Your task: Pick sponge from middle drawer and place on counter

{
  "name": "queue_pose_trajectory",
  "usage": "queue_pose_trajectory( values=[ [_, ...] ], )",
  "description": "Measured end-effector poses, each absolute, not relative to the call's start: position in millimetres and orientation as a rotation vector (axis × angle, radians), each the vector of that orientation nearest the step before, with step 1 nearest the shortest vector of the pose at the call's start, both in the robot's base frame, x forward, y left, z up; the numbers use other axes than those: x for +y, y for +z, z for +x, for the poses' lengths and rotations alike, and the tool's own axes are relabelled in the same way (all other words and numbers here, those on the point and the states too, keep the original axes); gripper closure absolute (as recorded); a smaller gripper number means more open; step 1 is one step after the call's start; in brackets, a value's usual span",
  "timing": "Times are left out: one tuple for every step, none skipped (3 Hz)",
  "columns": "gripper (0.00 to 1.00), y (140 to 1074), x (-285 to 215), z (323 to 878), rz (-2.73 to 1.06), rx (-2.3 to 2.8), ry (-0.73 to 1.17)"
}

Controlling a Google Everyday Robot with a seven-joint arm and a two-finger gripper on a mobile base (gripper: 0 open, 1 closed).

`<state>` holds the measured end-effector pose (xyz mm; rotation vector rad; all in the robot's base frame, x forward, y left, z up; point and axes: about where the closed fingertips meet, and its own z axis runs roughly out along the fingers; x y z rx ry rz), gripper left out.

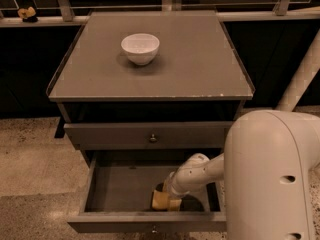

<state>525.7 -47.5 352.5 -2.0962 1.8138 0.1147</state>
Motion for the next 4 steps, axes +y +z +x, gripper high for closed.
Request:
queue_pose_trajectory(
  values=[
    [1.00,354.4,-47.5,525.7,-2.096,1.814,0.115],
    [1.00,386.7,-56.2,527.0,-2.087,1.779,0.042],
    [1.00,447.9,-87.6,509.6,-2.074,1.737,-0.081],
    [1.00,511.0,-119.0,480.8,-2.055,1.734,-0.252]
  ],
)
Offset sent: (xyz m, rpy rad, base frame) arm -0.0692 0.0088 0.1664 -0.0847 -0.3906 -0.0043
